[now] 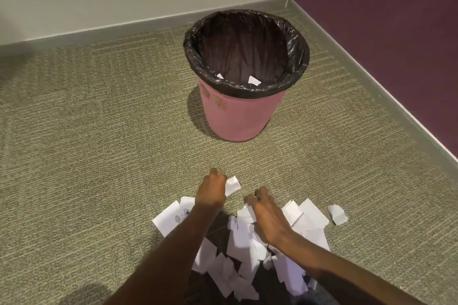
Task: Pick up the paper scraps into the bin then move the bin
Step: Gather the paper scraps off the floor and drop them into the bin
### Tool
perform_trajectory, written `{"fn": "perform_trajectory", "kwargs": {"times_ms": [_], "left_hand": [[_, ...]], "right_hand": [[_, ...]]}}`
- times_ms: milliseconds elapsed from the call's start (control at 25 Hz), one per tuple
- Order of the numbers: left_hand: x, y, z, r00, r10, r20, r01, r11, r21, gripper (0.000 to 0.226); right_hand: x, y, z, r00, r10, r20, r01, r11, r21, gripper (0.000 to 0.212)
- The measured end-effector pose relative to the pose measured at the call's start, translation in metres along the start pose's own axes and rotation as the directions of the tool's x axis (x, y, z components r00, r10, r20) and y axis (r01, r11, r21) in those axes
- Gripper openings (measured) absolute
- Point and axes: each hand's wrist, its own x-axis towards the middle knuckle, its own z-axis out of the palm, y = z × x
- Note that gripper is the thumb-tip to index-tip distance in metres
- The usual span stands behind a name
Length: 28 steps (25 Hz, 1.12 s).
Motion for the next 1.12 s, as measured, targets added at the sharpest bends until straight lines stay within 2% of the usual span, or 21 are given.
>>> {"fn": "perform_trajectory", "kwargs": {"times_ms": [120,240,400,600,680,800,960,1120], "left_hand": [[-0.003,0.002,0.003,0.999,-0.033,0.007,0.033,0.999,-0.038,0.021],[-0.001,-0.002,-0.009,0.996,-0.086,0.035,0.092,0.97,-0.225,0.014],[-0.007,-0.006,-0.046,0.995,-0.086,0.043,0.096,0.866,-0.491,0.007],[-0.027,-0.015,-0.115,0.983,-0.18,0.017,0.147,0.737,-0.66,0.03],[-0.033,-0.015,-0.146,0.982,-0.185,0.022,0.15,0.714,-0.684,0.034],[-0.041,0.0,-0.188,0.975,-0.218,0.036,0.165,0.611,-0.774,0.036],[-0.055,0.028,-0.233,0.976,-0.212,-0.058,0.079,0.585,-0.807,0.014],[-0.054,0.046,-0.273,0.955,-0.237,-0.176,-0.048,0.464,-0.884,0.019]], "right_hand": [[0.002,0.007,-0.002,0.998,-0.05,0.024,0.046,0.988,0.15,0.045],[0.012,0.009,-0.014,1.0,0.0,-0.011,0.004,0.939,0.343,0.035],[0.02,0.002,-0.056,0.999,0.028,-0.036,-0.009,0.891,0.454,0.038],[0.009,-0.017,-0.135,0.994,-0.028,-0.109,0.083,0.831,0.551,0.024],[0.001,-0.024,-0.163,0.993,-0.023,-0.116,0.09,0.782,0.617,0.024],[-0.009,-0.037,-0.198,0.988,-0.018,-0.15,0.116,0.725,0.679,0.023],[-0.015,-0.053,-0.241,0.972,-0.028,-0.234,0.188,0.689,0.7,0.027],[-0.015,-0.057,-0.28,0.953,-0.027,-0.303,0.245,0.658,0.712,0.028]]}}
